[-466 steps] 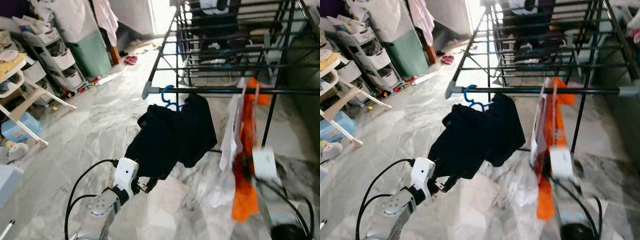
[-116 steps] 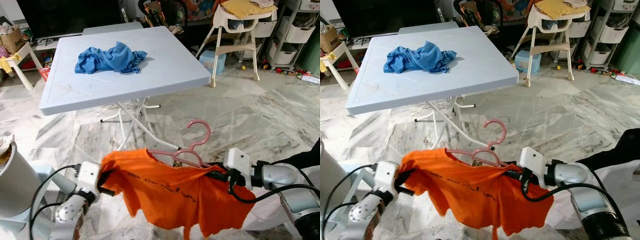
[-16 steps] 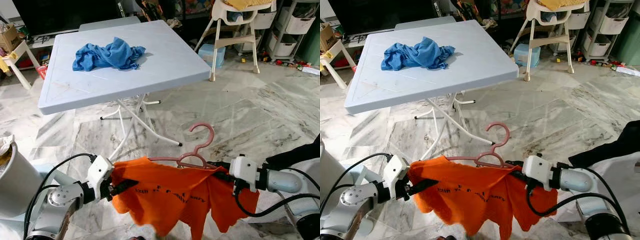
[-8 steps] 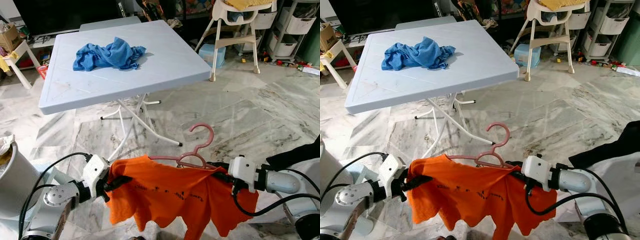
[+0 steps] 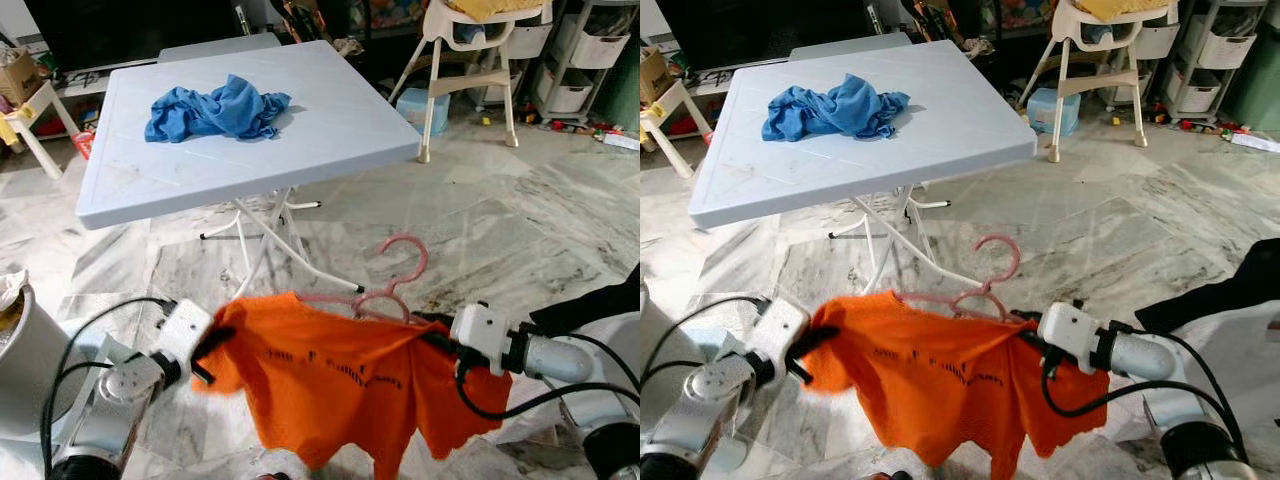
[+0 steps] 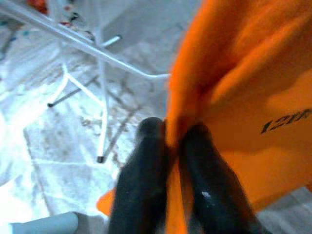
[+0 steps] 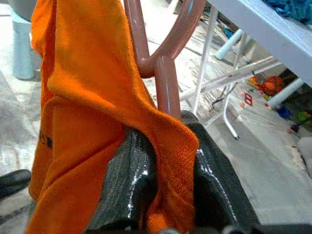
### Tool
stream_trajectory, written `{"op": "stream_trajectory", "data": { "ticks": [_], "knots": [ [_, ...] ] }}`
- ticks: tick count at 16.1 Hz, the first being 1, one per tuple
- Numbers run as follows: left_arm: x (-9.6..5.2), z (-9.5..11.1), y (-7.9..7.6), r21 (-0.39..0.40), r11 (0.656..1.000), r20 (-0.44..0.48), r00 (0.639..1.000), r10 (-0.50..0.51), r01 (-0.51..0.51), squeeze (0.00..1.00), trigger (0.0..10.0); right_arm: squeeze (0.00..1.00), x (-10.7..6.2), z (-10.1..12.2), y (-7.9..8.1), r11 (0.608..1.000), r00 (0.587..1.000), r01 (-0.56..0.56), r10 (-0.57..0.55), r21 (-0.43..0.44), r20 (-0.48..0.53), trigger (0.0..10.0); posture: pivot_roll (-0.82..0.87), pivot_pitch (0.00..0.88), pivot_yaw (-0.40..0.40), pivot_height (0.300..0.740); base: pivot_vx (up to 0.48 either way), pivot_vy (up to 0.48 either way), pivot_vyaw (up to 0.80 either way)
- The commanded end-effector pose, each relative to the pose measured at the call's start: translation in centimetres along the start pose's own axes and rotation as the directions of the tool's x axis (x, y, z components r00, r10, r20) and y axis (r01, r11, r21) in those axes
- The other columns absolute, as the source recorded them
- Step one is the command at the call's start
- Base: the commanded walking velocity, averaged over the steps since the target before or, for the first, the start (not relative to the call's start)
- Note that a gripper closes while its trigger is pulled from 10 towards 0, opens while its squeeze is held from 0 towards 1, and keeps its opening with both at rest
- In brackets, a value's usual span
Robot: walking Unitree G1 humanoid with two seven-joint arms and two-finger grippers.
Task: Hang hanger
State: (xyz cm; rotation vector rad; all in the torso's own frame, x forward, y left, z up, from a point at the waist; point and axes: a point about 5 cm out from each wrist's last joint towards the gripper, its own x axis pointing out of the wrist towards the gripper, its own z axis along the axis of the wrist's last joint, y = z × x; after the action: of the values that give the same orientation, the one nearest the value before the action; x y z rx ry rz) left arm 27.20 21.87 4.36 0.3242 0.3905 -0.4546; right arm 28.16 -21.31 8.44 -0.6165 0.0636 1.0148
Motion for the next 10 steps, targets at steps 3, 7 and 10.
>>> {"op": "stream_trajectory", "data": {
  "ticks": [3,7,10],
  "knots": [
    [-0.4,0.2,0.9,-0.013,0.999,0.025,0.999,0.045,-0.045,0.0,0.0,0.0,0.1,0.4,-1.0,0.999,0.999,0.044,-0.044,-0.025,-0.002,10.0,-0.08,0.041,0.096,0.74,0.0,0.0,0.0],
    [-0.2,1.5,0.2,0.012,0.98,0.124,0.973,0.197,-0.2,0.0,0.0,0.0,0.7,-0.2,-2.9,0.969,0.966,0.248,-0.247,0.012,-0.078,10.0,-0.08,0.043,0.094,0.74,0.0,0.0,0.0],
    [-0.4,-0.1,-0.9,-0.043,0.966,0.033,0.966,0.255,-0.254,0.0,0.0,0.0,0.9,0.3,-4.6,0.911,0.914,0.404,-0.399,0.083,-0.072,10.0,-0.07,0.043,0.092,0.74,0.0,0.0,0.0]
  ]
}}
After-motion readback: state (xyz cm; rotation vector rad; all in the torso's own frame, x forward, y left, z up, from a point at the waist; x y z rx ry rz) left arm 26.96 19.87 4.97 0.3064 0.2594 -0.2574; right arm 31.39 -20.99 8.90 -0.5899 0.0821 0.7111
